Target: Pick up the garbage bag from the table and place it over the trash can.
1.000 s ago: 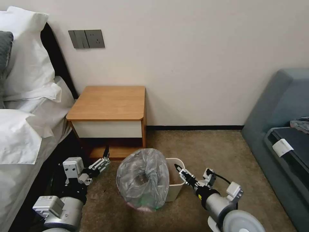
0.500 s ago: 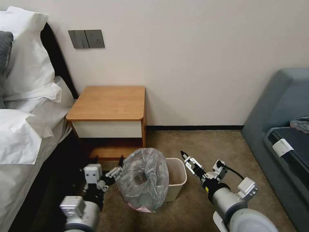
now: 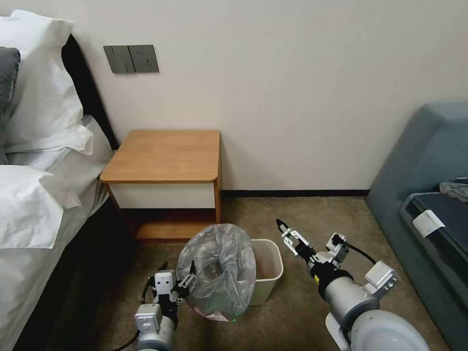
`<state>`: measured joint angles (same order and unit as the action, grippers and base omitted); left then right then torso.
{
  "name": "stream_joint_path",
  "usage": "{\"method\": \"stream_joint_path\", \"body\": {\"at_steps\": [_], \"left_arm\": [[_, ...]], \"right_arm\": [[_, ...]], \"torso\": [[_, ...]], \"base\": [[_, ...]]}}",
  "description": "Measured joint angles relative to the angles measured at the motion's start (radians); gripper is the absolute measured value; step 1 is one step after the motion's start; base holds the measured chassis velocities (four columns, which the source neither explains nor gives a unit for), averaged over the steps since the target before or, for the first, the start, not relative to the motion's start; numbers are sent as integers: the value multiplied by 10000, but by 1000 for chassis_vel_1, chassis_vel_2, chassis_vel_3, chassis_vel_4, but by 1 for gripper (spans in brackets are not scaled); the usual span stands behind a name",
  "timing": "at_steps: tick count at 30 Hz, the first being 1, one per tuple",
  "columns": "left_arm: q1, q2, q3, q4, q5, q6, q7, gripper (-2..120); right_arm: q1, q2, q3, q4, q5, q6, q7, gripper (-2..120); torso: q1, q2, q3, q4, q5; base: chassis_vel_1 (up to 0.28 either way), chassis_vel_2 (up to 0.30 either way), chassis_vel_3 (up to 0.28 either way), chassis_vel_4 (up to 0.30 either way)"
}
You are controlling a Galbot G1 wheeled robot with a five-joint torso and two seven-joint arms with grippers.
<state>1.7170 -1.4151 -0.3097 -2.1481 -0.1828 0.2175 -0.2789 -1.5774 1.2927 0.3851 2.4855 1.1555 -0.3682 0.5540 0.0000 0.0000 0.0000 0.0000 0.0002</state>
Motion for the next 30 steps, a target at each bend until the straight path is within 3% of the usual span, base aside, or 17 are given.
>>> {"method": "stream_joint_path", "body": {"at_steps": [15, 30], "left_arm": [[-896, -24, 376, 731, -117, 9, -93, 78], [-1813, 90, 713, 1104, -489, 685, -447, 78]], "right_arm": [[-156, 18, -68, -110, -232, 175, -30, 100], [-252, 299, -222, -446, -627, 309, -58, 100]], "torso": [[0, 0, 0, 0, -2], [0, 0, 0, 0, -3]], "base": [[0, 0, 0, 0], [0, 0, 0, 0]]}}
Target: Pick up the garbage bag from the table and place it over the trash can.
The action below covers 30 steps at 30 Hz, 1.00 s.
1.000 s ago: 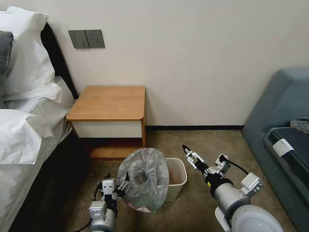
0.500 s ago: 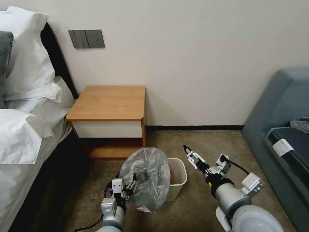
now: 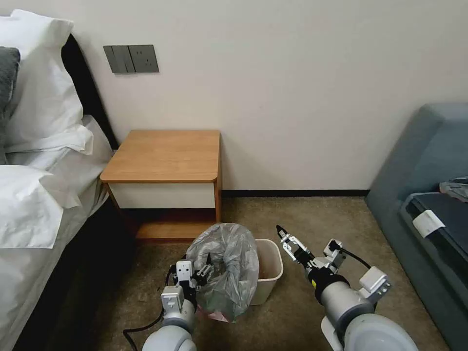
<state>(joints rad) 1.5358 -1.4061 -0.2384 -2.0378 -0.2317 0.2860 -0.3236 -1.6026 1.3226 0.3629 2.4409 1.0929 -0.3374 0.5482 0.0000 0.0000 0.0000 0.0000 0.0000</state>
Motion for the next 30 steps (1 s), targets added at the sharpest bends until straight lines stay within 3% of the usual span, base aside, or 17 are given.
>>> {"method": "stream_joint_path", "body": {"at_steps": [11, 26, 30], "left_arm": [[-393, 187, 127, -43, -322, 1673, -557, 76], [-965, 171, 182, 308, -805, 2459, -637, 77], [-1092, 148, 211, 467, -904, 2497, -724, 72]], "right_arm": [[-14, 102, -21, -219, -187, 162, 12, 100], [84, 137, -43, -497, -240, 275, 28, 100], [89, 140, -34, -541, -255, 304, 28, 100]], "torso": [[0, 0, 0, 0, 0], [0, 0, -1, 1, 3], [0, 1, -1, 1, 2]], "base": [[0, 0, 0, 0], [0, 0, 0, 0], [0, 0, 0, 0]]}}
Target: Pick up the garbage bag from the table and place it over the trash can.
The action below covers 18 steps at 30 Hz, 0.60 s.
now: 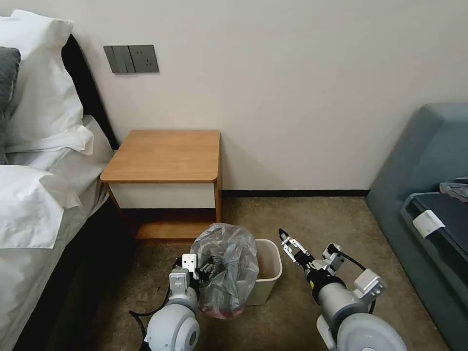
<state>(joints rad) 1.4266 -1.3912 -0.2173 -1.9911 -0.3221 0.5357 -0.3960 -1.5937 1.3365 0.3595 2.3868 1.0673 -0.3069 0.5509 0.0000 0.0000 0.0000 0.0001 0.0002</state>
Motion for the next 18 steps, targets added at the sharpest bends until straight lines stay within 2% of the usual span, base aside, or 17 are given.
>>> {"method": "stream_joint_path", "body": {"at_steps": [2, 4, 5, 8, 9, 12, 14, 15, 16, 17, 18], "left_arm": [[-35, -4, 6, 54, -6, -12, -10, 68], [-53, -5, 47, 85, -4, -87, -17, 57], [-53, -5, 47, 85, -4, -87, -17, 57], [3, 8, 123, 35, 27, -329, -61, 42], [3, 8, 123, 35, 27, -329, -61, 42], [126, 84, 157, 25, 25, -1060, -6, 27], [168, 102, 161, 26, 8, -1324, 67, 24], [238, 119, 156, 27, 8, -1776, 198, 21], [332, 143, 128, 27, 53, -2314, 362, 13], [332, 143, 128, 27, 53, -2314, 362, 13], [430, 152, 95, 25, 98, -2702, 474, 10]], "right_arm": [[-1, 0, 10, -7, -6, 12, 0, 100], [12, -16, 22, -9, -21, 19, -3, 100], [12, -16, 22, -9, -21, 19, -3, 100], [153, -67, -16, 16, -60, 21, -23, 100], [153, -67, -16, 16, -60, 21, -23, 100], [416, -157, -103, 138, -100, -24, -101, 100], [506, -198, -142, 196, -143, -55, -141, 100], [597, -249, -202, 278, -198, -93, -197, 100], [753, -357, -310, 412, -268, -180, -330, 100], [753, -357, -310, 412, -268, -180, -330, 100], [868, -443, -380, 488, -293, -261, -429, 100]], "torso": [[0, 0, 0, 0, 0], [0, 0, 0, 0, -1], [0, 0, 0, 0, -1], [0, 0, 0, 0, -2], [0, 0, 0, 0, -2], [0, -1, 1, -1, -3], [0, -1, 1, -1, -4], [0, -1, 1, -1, -7], [0, -1, 1, -3, -5], [0, -1, 1, -3, -5], [0, -1, 1, -2, -5]], "base": [[0, 0, 0, 0], [0, 0, 0, 0], [0, 0, 0, 0], [0, 0, 0, 0], [0, 0, 0, 0], [0, 0, 0, 0], [0, 0, 0, 0], [0, 0, 0, 0], [0, 0, 0, 0], [0, 0, 0, 0], [0, 0, 0, 0]]}}
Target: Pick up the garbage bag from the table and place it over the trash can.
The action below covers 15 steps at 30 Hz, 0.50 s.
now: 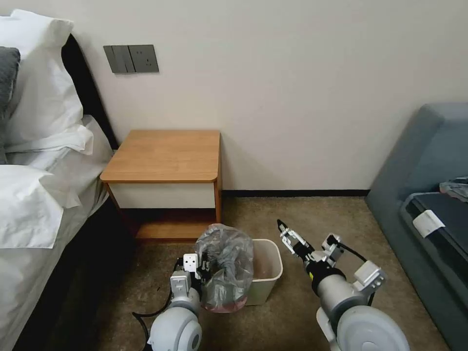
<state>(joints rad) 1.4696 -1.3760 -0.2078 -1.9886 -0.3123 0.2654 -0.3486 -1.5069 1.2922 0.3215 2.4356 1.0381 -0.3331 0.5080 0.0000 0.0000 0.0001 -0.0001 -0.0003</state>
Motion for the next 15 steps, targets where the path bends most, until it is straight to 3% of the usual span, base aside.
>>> {"method": "stream_joint_path", "body": {"at_steps": [6, 10, 15], "left_arm": [[455, -80, -306, -43, 237, -1635, 319, 8], [715, -99, -510, -177, 600, -2204, 494, 8], [942, -88, -634, -461, 717, -2359, 598, 8]], "right_arm": [[659, -654, -866, 42, 26, -461, -681, 100], [804, -957, -1151, -101, 265, -1035, -1394, 100], [970, -1115, -1205, -355, 547, -1495, -1700, 100]], "torso": [[0, 0, 0, 1, 3], [0, 0, 0, 1, 3], [0, 0, 0, 1, 3]], "base": [[0, 0, 0, 0], [0, 0, 0, 0], [0, 0, 0, 0]]}}
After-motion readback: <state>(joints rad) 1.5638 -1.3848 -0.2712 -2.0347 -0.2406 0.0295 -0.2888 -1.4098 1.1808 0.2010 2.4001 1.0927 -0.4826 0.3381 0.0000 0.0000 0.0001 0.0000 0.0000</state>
